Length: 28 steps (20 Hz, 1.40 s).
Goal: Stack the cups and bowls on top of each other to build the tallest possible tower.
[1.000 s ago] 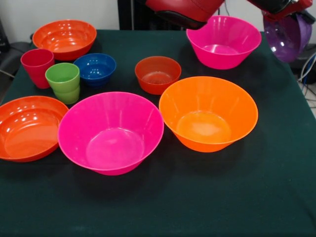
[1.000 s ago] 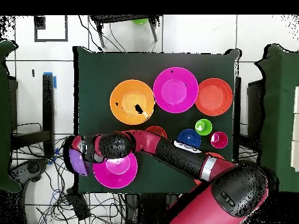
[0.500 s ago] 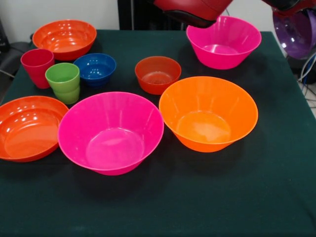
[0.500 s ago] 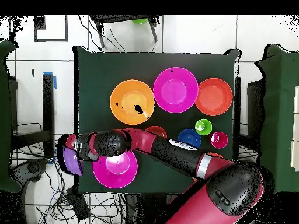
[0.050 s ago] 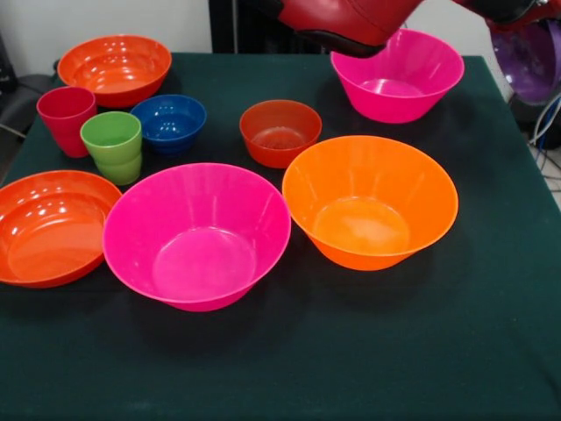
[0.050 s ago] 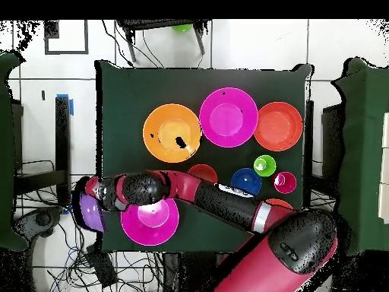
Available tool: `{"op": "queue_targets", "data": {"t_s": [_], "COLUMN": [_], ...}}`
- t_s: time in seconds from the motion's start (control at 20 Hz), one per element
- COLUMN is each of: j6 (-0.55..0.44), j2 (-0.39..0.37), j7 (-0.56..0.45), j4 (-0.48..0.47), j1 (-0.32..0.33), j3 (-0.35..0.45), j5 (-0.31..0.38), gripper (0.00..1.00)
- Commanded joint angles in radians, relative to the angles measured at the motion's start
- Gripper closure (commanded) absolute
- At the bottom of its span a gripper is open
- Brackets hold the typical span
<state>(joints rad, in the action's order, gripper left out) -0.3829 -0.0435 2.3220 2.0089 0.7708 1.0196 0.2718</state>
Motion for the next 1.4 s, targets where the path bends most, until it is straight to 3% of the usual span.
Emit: {"op": "queue_targets", "data": {"t_s": [0.05, 0.7, 1.4], "j6": [-0.043, -0.142, -0.385], "j2": [0.098, 0.141, 0.197], "j7": [-0.103, -0.174, -0.241], "j4": [-0.119, -0.146, -0.229], "j1": [0.014, 0.065, 0.117], "j3": [-0.088, -0.122, -0.117], "j5": [0.02, 0.034, -0.006], "gripper": [1.0, 1.0, 1.0]}}
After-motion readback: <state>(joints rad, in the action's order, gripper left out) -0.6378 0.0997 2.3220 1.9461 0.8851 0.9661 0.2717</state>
